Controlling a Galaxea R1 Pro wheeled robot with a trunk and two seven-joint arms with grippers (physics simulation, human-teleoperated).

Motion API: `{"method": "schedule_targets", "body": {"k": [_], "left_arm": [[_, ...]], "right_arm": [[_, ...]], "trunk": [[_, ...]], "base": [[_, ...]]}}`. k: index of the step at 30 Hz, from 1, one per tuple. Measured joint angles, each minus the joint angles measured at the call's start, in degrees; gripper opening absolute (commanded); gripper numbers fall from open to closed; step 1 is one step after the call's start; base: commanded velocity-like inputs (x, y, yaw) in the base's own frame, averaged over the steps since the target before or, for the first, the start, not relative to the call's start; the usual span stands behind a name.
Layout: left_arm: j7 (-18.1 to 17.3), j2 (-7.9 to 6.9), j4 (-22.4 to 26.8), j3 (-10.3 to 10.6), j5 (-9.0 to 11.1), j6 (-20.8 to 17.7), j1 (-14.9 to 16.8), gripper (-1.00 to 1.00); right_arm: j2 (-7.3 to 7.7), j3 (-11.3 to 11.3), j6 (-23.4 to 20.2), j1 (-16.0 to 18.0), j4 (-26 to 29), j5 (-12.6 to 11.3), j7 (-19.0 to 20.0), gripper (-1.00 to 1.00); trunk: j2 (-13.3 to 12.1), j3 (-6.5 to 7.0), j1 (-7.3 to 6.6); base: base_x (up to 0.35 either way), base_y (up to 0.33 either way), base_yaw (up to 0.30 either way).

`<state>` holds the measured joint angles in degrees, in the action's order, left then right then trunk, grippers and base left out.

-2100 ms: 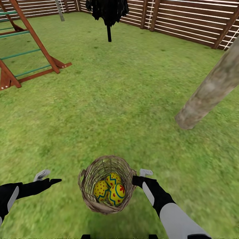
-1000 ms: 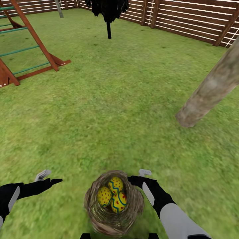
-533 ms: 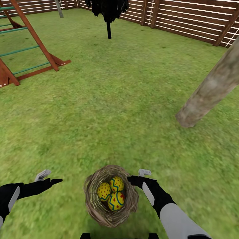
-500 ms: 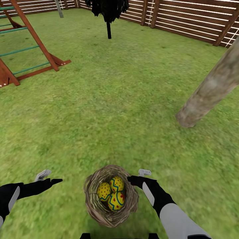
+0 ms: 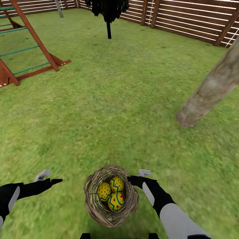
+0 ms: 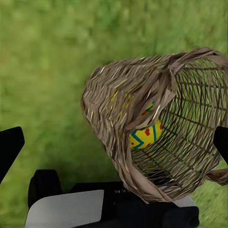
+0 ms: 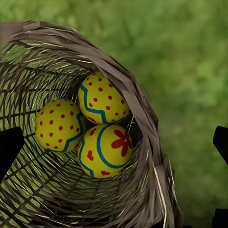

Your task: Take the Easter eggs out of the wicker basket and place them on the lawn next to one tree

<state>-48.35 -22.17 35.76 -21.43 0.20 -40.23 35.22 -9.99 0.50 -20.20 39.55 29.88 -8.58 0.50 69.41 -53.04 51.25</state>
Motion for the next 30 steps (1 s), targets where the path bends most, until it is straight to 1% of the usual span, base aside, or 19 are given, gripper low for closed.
{"method": "schedule_targets", "body": {"k": [1, 17, 22, 26, 30], "left_arm": [[0.0, 0.00, 0.0, 0.0, 0.0, 0.0, 0.0, 1.00], [0.4, 0.18, 0.0, 0.1, -0.2, -0.6, 0.0, 1.00], [0.5, 0.65, 0.1, 0.2, -0.3, -3.9, 0.1, 1.00], [0.5, 0.69, 0.2, 0.3, -0.3, -4.6, 0.1, 1.00], [0.5, 0.70, 0.2, 0.3, -0.2, -4.7, 0.1, 1.00]], "right_arm": [[0.00, 0.0, 0.0, 0.0, 0.0, 0.0, 0.0, 1.00], [0.00, 0.0, 0.0, 0.0, 0.0, 0.0, 0.0, 1.00], [0.00, 0.0, 0.0, 0.0, 0.0, 0.0, 0.0, 1.00], [0.00, 0.0, 0.0, 0.0, 0.0, 0.0, 0.0, 1.00], [0.00, 0.0, 0.0, 0.0, 0.0, 0.0, 0.0, 1.00]], "trunk": [[0.0, 0.00, 0.00], [-6.4, 2.87, -3.51], [-8.4, 3.77, -4.61], [-10.0, 4.48, -5.49], [-11.6, 5.20, -6.34]], "base": [[0.000, 0.000, 0.000], [0.000, 0.000, 0.000], [0.000, 0.000, 0.000], [-0.020, 0.000, 0.000], [-0.207, 0.000, 0.000]]}}
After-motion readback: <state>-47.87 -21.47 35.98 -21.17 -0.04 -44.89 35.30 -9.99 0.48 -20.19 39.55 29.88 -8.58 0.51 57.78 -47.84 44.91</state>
